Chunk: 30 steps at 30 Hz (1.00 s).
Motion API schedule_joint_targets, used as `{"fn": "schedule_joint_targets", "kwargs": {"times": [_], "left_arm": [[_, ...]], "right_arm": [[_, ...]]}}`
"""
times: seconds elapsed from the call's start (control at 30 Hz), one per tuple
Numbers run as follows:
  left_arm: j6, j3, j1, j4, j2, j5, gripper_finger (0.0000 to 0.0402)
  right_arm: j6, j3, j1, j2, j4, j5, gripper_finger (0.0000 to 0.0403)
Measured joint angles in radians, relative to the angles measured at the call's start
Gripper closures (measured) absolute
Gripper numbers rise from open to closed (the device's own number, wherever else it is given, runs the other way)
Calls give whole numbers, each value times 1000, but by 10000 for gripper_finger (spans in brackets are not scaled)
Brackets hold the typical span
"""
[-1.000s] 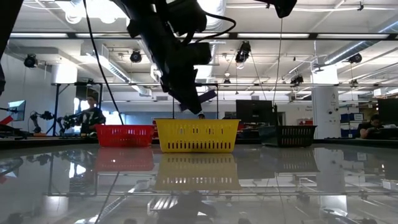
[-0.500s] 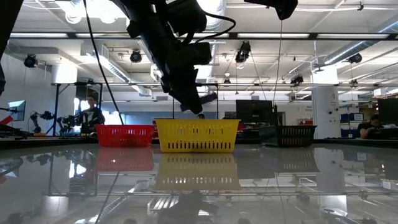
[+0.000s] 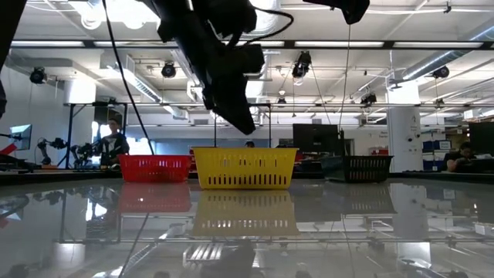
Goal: Sort & place blocks by color
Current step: Return to Home Position
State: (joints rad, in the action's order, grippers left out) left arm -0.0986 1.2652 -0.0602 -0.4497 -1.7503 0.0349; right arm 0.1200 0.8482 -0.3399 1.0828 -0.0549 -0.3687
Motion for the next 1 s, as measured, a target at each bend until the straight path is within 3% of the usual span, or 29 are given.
{"fn": "schedule_joint_targets", "kwargs": {"times": [0.17,0.37,0.77,0.87,1.0], "left_arm": [[0,-16,57,48,56,12,264],[52,-58,168,133,133,136,275],[131,-280,323,279,281,136,282],[112,-345,333,337,333,140,282],[97,-437,333,445,414,158,282]], "right_arm": [[0,0,0,0,20,0,174],[-26,0,0,0,47,1,174],[-131,-19,0,0,63,-3,174],[-114,-21,2,0,37,-110,174],[-45,-27,7,1,25,-477,174]]}}
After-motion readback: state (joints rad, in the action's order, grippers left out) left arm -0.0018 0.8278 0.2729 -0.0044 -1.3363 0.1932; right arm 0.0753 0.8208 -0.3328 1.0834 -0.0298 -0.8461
